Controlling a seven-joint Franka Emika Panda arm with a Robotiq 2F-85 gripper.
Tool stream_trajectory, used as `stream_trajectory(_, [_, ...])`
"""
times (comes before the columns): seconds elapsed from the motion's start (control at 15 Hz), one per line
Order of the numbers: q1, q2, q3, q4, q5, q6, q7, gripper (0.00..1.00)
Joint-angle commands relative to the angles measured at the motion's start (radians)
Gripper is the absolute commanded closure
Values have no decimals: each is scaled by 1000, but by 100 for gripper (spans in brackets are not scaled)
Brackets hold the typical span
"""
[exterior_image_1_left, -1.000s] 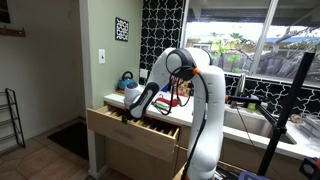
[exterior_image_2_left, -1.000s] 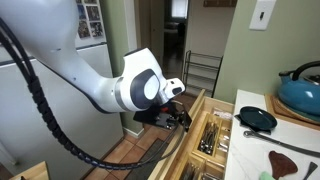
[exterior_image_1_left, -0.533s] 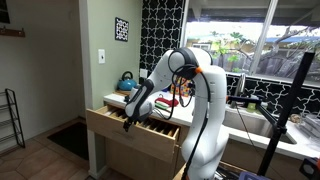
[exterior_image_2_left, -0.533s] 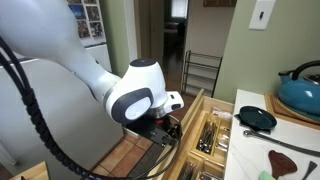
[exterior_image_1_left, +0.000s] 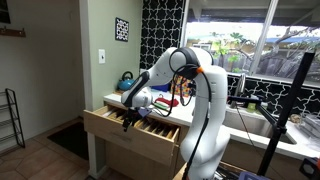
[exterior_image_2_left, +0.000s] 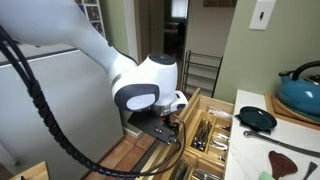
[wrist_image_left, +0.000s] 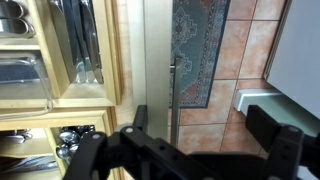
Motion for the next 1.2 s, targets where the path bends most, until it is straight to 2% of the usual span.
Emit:
stream_trajectory(0.0, [43,-16,-28,23,12,-151,-24,0])
stream_trajectory(0.4, [88,-14,-41,62,-21,-288,-5,0])
stream_trajectory(0.73, [106,-89,-87,40,-227,-172,106,0])
stream_trajectory(0.8, [111,-35,-73,69,-155,-215,60,0])
stream_trajectory(1.13, [118,-38,-78,70,-163,-210,66,0])
